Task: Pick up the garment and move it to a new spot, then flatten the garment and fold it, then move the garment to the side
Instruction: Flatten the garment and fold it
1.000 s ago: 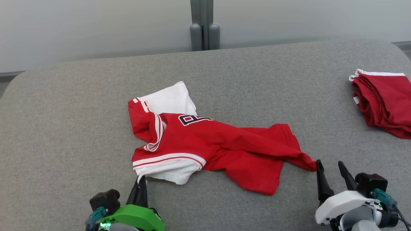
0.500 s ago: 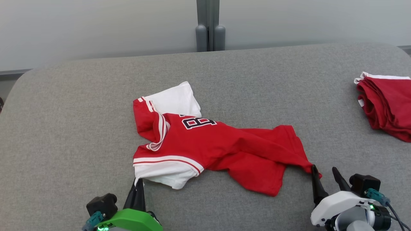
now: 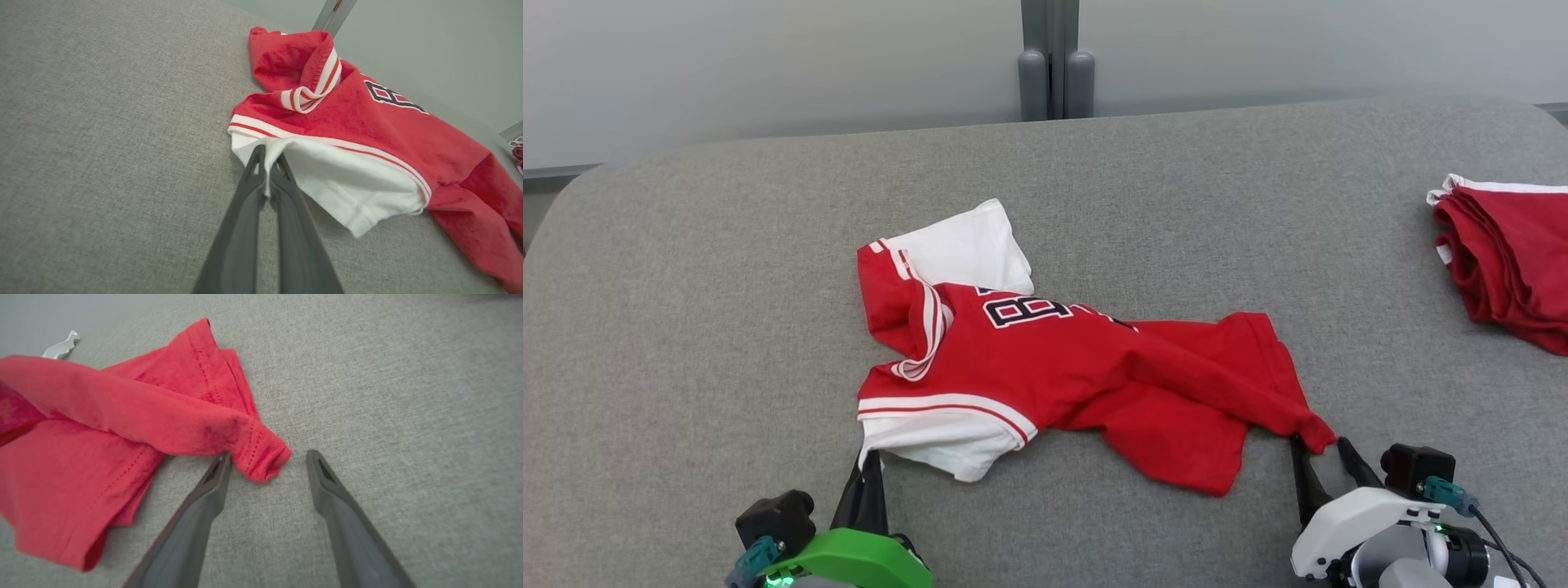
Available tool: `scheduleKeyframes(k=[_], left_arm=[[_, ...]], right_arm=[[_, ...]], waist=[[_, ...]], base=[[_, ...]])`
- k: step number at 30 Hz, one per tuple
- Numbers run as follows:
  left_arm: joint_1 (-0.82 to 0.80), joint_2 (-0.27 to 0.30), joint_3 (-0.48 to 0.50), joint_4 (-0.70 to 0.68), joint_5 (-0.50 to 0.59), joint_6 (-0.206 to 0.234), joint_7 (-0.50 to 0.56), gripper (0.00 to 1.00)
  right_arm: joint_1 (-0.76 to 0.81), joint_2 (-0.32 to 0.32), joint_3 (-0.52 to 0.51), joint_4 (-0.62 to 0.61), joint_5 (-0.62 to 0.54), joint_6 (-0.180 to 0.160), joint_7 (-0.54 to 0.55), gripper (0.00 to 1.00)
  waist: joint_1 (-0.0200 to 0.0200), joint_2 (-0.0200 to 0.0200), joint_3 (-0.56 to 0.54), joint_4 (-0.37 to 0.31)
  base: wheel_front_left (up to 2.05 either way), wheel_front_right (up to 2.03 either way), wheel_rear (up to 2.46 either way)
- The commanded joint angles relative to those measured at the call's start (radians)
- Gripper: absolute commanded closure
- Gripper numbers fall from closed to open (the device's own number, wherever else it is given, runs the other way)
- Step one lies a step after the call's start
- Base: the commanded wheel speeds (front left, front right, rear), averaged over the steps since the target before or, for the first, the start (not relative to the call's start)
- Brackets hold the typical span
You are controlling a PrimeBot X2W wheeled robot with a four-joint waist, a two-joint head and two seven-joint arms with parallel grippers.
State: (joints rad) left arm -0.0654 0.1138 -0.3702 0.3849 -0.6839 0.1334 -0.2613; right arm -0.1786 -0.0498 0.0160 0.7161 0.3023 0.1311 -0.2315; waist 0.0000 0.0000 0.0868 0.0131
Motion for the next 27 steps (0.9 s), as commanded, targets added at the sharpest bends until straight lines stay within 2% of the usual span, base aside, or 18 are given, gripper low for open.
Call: scheduleKeyframes(k=[1, 6, 7, 8, 15, 23, 27], left_arm=[[-0.003, 0.007, 0.004, -0.002, 0.007, 0.006, -0.005, 1.0], [-0.007, 0.006, 0.008, -0.002, 0.009, 0.006, -0.004, 1.0], [-0.008, 0.006, 0.009, -0.003, 0.01, 0.005, -0.004, 1.0], [-0.008, 0.005, 0.01, -0.003, 0.01, 0.005, -0.004, 1.0], [-0.016, 0.002, 0.024, -0.025, 0.018, -0.002, -0.004, 1.0], [-0.057, -0.016, 0.07, -0.163, 0.054, -0.025, -0.004, 1.0], [-0.074, -0.019, 0.094, -0.277, 0.076, -0.04, -0.004, 1.0]], right_arm=[[-0.015, -0.001, 0.01, 0.015, 0.004, -0.001, -0.004, 0.58], [-0.038, -0.001, 0.023, 0.028, 0.014, 0.0, -0.019, 0.85], [-0.041, -0.001, 0.023, 0.027, 0.011, 0.0, -0.021, 0.96], [-0.045, -0.002, 0.02, 0.023, 0.007, 0.0, -0.026, 1.0], [-0.039, -0.002, -0.005, -0.063, -0.01, 0.0, -0.035, 1.0], [0.013, -0.003, -0.051, -0.316, -0.041, 0.0, -0.034, 1.0], [0.047, -0.002, -0.068, -0.471, -0.008, 0.0, -0.033, 1.0]], waist=[[0.0, 0.0, 0.002, 0.001], [0.0, 0.0, 0.006, 0.003], [0.0, 0.0, 0.006, 0.003], [0.0, 0.0, 0.006, 0.002], [0.0, 0.0, 0.004, -0.005], [0.0, 0.0, -0.023, -0.018], [0.0, 0.0, -0.054, -0.027]], base=[[0.0, 0.0, 0.0], [0.0, 0.0, 0.0], [0.0, 0.0, 0.0], [0.0, 0.0, 0.0], [0.0, 0.0, 0.0], [0.0, 0.0, 0.0], [0.0, 0.0, 0.0]])
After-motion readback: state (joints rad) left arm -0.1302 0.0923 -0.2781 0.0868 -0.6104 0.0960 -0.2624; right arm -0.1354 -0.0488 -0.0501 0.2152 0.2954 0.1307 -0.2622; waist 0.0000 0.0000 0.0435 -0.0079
